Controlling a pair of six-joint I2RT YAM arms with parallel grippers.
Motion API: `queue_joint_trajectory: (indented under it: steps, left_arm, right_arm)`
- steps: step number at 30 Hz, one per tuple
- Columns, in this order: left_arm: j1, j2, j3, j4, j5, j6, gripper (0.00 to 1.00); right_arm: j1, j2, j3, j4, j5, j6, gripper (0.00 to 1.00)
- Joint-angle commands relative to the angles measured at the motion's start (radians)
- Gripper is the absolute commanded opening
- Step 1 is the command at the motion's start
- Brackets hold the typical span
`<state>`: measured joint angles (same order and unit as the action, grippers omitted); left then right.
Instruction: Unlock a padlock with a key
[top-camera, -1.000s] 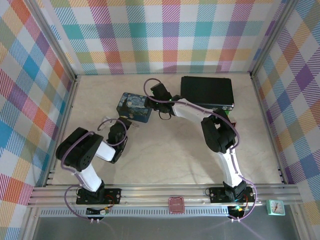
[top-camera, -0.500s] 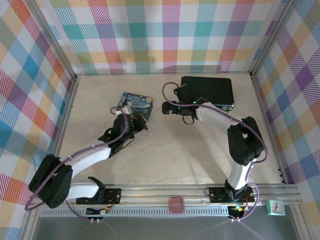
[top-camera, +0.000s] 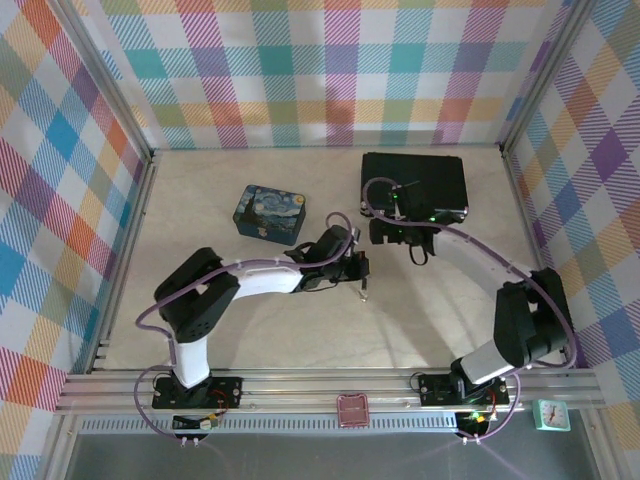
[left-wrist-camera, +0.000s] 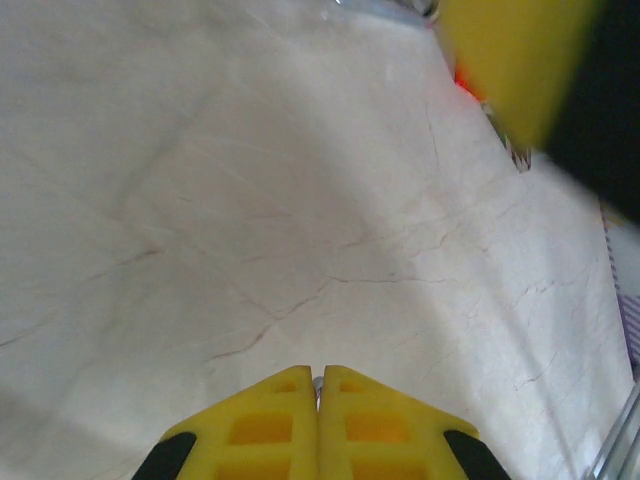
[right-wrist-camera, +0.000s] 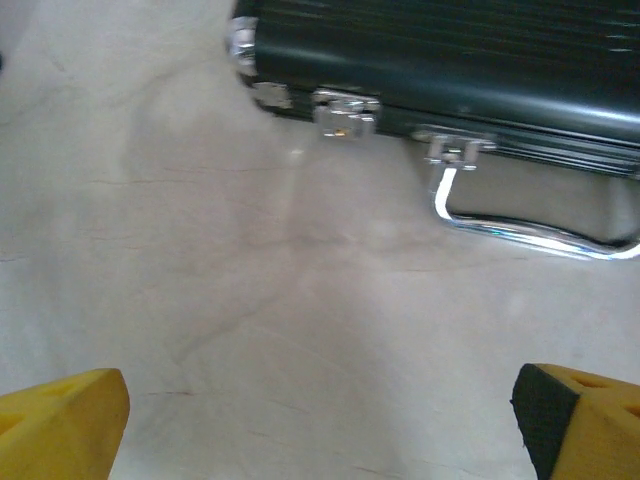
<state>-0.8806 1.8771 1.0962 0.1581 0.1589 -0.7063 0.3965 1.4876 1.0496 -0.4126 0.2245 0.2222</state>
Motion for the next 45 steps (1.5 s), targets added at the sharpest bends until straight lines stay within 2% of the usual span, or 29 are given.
queue_joint_trajectory:
  steps: [1, 4, 5, 8, 11, 13, 15, 18, 24, 30, 32, 36, 39, 42, 45]
  left_arm:
    - [-0.005, 0.051, 0.046, -0.012, 0.036, -0.008, 0.00]
    - [-0.004, 0.078, 0.059, -0.033, 0.012, -0.005, 0.00]
    - [-0.003, 0.084, 0.063, -0.047, 0.002, -0.001, 0.03]
    - [0.004, 0.082, 0.064, -0.065, -0.021, 0.007, 0.16]
    - [0.019, 0.053, 0.054, -0.082, -0.045, 0.010, 0.42]
    - [0.035, 0.015, 0.047, -0.099, -0.065, 0.027, 0.54]
    - [0.063, -0.037, 0.036, -0.127, -0.092, 0.045, 0.62]
    - [0.122, -0.116, 0.016, -0.160, -0.125, 0.078, 0.67]
    - [0.289, -0.264, -0.026, -0.267, -0.190, 0.182, 0.72]
    - [0.480, -0.384, -0.073, -0.347, -0.246, 0.245, 0.75]
    - [0.513, -0.421, -0.099, -0.347, -0.311, 0.282, 0.75]
    - [0.573, -0.475, -0.170, -0.327, -0.506, 0.313, 0.76]
    - [0.620, -0.512, -0.242, -0.280, -0.604, 0.324, 0.76]
    - [0.650, -0.557, -0.322, -0.233, -0.766, 0.328, 0.77]
    - [0.655, -0.591, -0.400, -0.179, -0.889, 0.394, 0.77]
  right_arm:
    - [-0.053, -0.077, -0.048, 0.039, 0.033, -0.021, 0.99]
    - [-0.094, -0.117, -0.098, 0.081, 0.012, -0.026, 0.99]
    - [-0.102, -0.124, -0.114, 0.106, 0.001, -0.037, 0.99]
    - [-0.123, -0.119, -0.158, 0.172, -0.033, -0.059, 0.99]
    - [-0.145, -0.087, -0.190, 0.249, -0.031, -0.084, 0.99]
    - [-0.169, -0.063, -0.213, 0.313, -0.031, -0.099, 0.99]
    - [-0.205, -0.042, -0.235, 0.377, -0.039, -0.110, 0.99]
    - [-0.241, -0.037, -0.271, 0.465, -0.017, -0.143, 0.99]
    - [-0.312, -0.012, -0.413, 0.771, -0.031, -0.227, 0.99]
    - [-0.384, 0.026, -0.500, 0.967, -0.158, -0.181, 0.99]
    - [-0.386, 0.015, -0.540, 1.024, -0.166, -0.184, 0.99]
    - [-0.395, 0.042, -0.642, 1.248, -0.173, -0.172, 0.99]
    - [-0.395, 0.045, -0.656, 1.270, -0.173, -0.173, 0.99]
    - [-0.396, 0.045, -0.653, 1.263, -0.172, -0.174, 0.99]
    - [-0.395, 0.044, -0.652, 1.263, -0.171, -0.177, 0.99]
